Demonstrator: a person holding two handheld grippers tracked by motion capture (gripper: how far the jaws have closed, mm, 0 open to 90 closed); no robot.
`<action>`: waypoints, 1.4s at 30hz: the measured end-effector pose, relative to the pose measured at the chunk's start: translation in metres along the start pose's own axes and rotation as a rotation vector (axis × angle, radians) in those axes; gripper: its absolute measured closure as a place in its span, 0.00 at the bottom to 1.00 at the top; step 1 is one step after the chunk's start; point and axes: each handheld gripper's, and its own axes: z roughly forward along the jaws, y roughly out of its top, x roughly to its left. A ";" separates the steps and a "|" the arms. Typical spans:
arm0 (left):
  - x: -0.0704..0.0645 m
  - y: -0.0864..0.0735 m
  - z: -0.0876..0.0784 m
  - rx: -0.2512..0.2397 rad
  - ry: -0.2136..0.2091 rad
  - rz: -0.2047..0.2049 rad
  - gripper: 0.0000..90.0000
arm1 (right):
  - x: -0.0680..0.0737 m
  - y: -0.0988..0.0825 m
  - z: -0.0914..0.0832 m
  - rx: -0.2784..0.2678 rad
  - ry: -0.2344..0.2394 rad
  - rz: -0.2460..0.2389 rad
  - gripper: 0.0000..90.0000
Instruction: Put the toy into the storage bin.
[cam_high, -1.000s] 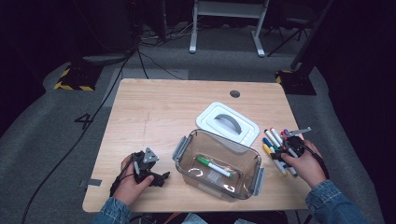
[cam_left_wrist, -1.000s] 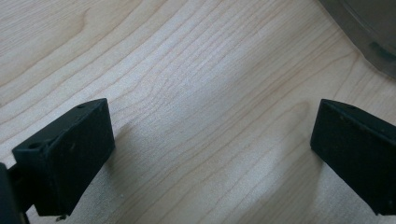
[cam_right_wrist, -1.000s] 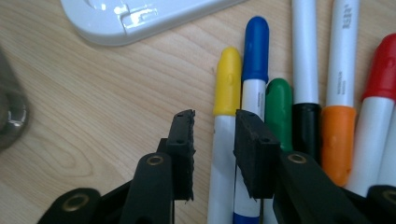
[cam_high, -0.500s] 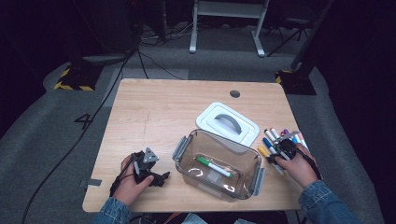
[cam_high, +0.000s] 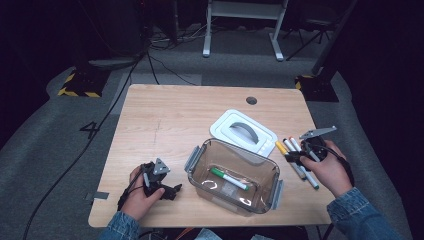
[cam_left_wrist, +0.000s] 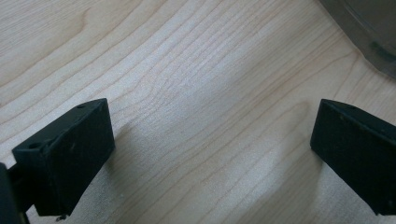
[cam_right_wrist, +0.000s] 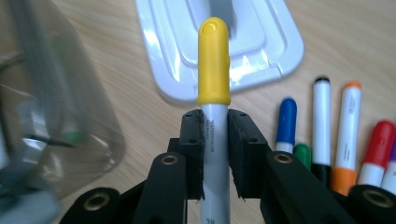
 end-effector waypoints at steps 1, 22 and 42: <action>0.000 0.000 0.000 0.000 0.000 0.000 0.00 | 0.005 0.006 -0.006 -0.016 0.006 -0.015 0.86; 0.000 0.000 0.000 0.000 0.000 0.001 0.00 | 0.110 0.063 -0.024 -0.053 0.250 -0.242 0.86; 0.000 0.000 0.000 0.000 -0.001 0.000 0.00 | 0.172 0.071 0.033 0.082 0.351 -0.367 0.86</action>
